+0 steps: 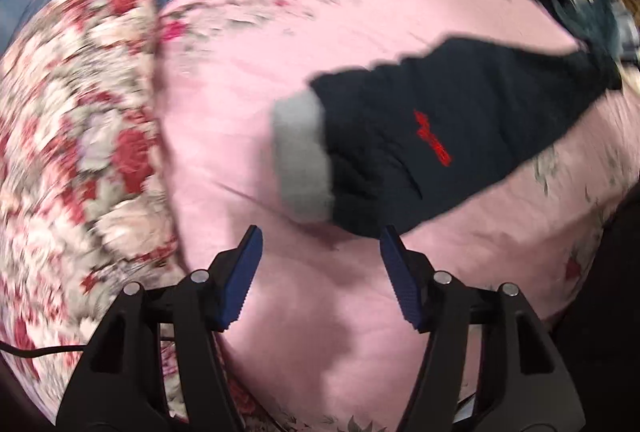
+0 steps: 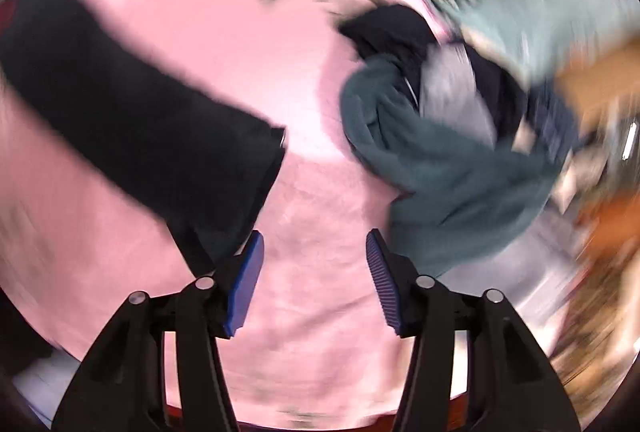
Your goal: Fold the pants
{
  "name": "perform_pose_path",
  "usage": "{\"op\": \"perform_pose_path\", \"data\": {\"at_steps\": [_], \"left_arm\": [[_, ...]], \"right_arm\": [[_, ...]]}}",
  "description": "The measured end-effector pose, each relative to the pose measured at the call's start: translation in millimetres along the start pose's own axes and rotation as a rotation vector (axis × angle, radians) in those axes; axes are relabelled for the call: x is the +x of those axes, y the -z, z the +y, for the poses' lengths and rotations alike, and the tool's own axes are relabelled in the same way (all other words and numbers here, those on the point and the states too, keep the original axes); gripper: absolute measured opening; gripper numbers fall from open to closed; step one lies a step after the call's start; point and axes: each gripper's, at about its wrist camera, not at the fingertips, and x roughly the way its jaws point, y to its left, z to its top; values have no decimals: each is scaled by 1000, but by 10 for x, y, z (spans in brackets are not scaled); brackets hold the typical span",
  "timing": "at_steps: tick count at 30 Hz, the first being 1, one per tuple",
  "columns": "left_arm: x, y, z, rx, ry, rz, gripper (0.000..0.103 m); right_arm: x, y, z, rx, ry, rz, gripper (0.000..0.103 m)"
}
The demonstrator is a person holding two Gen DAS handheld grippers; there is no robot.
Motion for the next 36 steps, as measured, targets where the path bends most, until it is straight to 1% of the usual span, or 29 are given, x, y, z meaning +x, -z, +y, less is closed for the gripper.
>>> {"op": "perform_pose_path", "data": {"at_steps": [1,2,3,4,6,8,9,10,11,12,13,15,16,17,18,19,20,21,23,24,25,26,27,29,30,31,32,33,36], "left_arm": [[-44,-48,55,-46,7,-21,63],[-78,-118,77,-89,15,-42,64],[-94,-177,64,-116,26,-64,65],[-109,-238,49,-132,35,-86,67],[-80,-408,-86,-142,47,-139,71],[19,-546,-201,-143,56,-158,71],[99,-613,-276,-150,70,-164,71],[176,-668,-355,-157,76,-163,71],[265,-722,-424,-162,82,-157,71],[349,-770,-467,-165,87,-153,71],[408,-808,-500,-168,88,-151,71],[516,-868,-543,-175,100,-147,71],[559,-876,-546,-176,103,-143,71],[613,-876,-556,-174,101,-134,71],[685,-867,-574,-173,102,-118,71],[730,-857,-579,-174,101,-106,71],[766,-834,-582,-176,98,-96,71],[823,-810,-585,-178,97,-82,71],[883,-779,-579,-175,91,-63,71],[906,-769,-594,-166,84,-56,72],[914,-766,-611,-156,77,-53,72],[920,-767,-628,-147,69,-50,72],[920,-769,-647,-141,63,-47,74],[917,-772,-665,-150,60,-45,77],[914,-770,-676,-161,58,-43,77],[908,-767,-677,-167,59,-44,77],[895,-762,-683,-174,59,-46,77],[873,-750,-691,-187,65,-48,77],[807,-721,-733,-202,67,-57,78]], "right_arm": [[31,-42,-143,136,-102,-1,54],[81,-79,-237,226,-178,1,55],[127,-110,-291,304,-235,2,55],[221,-167,-354,376,-261,9,55],[345,-244,-378,447,-255,24,55],[527,-344,-377,495,-324,76,55],[591,-392,-332,502,-387,112,50],[666,-459,-272,490,-462,160,36],[688,-526,-242,473,-498,174,11],[653,-609,-230,456,-515,167,7],[512,-722,-255,440,-523,108,7],[99,-866,-361,440,-559,-71,6],[-202,-893,-448,449,-583,-202,6],[-393,-880,-507,452,-591,-285,6],[-543,-847,-547,449,-576,-337,6],[-604,-788,-576,443,-558,-345,6],[-570,-719,-583,443,-537,-324,6],[-476,-634,-578,450,-510,-284,6],[-65,-348,-509,484,-424,-116,6],[74,-265,-469,492,-398,-55,9],[252,-166,-415,525,-377,19,10],[329,-133,-382,556,-379,45,11],[355,-146,-323,592,-396,43,14],[295,-259,-243,611,-442,-22,52],[251,-339,-211,619,-453,-58,75],[245,-422,-194,642,-463,-97,75],[286,-496,-187,661,-490,-98,75],[408,-576,-176,702,-529,-59,75],[709,-626,-219,826,-602,13,75]]}}
